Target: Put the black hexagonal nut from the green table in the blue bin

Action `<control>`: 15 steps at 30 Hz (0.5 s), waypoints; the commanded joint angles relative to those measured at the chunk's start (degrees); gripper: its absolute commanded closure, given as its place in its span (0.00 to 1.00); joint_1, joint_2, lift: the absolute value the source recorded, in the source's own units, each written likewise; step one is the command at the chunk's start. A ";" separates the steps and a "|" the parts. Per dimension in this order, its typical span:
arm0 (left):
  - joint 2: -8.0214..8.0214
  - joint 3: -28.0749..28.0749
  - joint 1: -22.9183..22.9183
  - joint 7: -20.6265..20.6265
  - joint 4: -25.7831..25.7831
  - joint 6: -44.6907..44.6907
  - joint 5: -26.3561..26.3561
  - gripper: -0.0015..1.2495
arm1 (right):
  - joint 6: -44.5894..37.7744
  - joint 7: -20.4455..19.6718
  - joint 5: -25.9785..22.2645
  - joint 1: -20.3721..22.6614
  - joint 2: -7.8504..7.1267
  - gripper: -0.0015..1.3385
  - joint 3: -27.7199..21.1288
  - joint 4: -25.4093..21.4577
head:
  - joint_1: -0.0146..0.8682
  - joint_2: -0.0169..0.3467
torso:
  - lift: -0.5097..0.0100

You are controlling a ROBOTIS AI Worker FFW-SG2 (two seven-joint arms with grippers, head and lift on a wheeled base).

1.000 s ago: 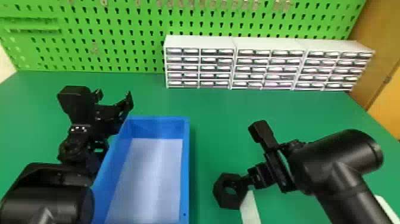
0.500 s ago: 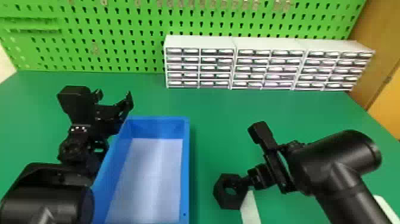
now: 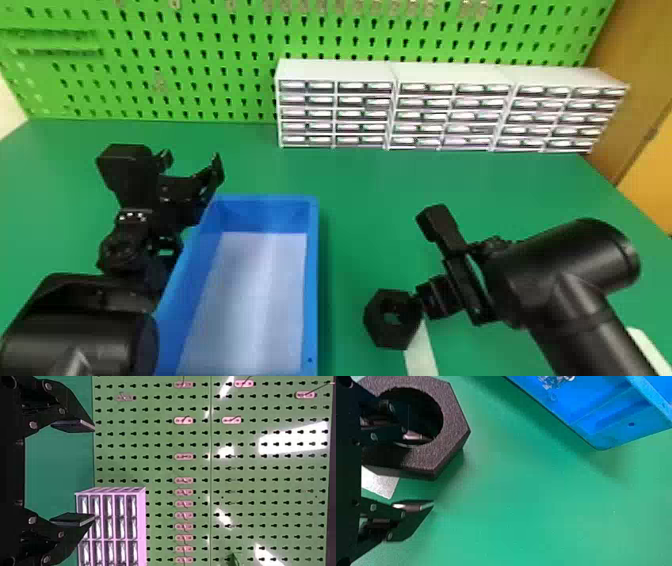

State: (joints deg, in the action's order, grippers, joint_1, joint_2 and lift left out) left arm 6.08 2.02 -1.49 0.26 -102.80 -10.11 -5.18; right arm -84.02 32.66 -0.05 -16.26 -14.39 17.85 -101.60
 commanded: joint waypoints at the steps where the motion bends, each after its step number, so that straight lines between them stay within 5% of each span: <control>1: -0.01 0.00 0.00 0.00 0.05 -0.09 0.00 0.37 | 0.00 0.03 0.49 0.00 0.07 0.61 0.17 0.00 | 0.80 0.07 | 0.79; 9: -0.01 0.00 0.09 0.00 0.05 -0.17 -0.18 0.37 | 0.00 0.47 1.89 -0.17 0.07 0.74 1.22 0.00 | 0.80 0.07 | 0.79; 15: -0.01 0.00 0.09 0.00 -0.03 -0.26 -0.18 0.37 | 0.17 6.89 9.98 -0.61 0.33 0.79 2.89 0.00 | 0.80 0.07 | 0.79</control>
State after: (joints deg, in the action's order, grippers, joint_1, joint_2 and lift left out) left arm 6.08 2.02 -1.42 0.26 -102.80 -10.28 -5.35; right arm -84.02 37.57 5.27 -16.62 -14.25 19.69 -101.60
